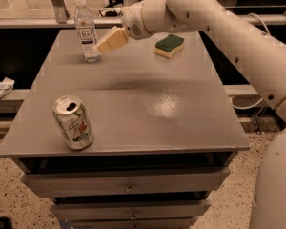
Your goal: Knock blue plastic bottle over
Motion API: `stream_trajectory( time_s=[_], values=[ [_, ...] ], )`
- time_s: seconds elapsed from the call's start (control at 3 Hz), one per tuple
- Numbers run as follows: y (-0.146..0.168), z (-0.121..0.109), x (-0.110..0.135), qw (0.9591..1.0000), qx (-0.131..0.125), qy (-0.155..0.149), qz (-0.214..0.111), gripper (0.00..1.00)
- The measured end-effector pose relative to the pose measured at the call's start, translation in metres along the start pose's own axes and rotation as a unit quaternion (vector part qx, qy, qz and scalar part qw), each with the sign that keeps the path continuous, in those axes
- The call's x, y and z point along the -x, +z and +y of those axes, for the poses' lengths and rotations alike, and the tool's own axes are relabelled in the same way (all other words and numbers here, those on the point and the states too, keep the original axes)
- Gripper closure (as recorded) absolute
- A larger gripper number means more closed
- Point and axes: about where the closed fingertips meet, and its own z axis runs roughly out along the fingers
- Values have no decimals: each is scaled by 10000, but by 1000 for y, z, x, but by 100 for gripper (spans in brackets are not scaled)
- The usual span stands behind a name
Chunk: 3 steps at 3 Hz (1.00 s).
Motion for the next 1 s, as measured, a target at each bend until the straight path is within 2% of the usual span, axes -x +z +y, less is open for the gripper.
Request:
stream_trajectory(
  time_s=[0.67, 1.0],
  values=[
    [59, -16, 24, 9987, 47, 194, -465, 0],
    [78, -19, 27, 9977, 85, 301, -602, 0]
  ],
)
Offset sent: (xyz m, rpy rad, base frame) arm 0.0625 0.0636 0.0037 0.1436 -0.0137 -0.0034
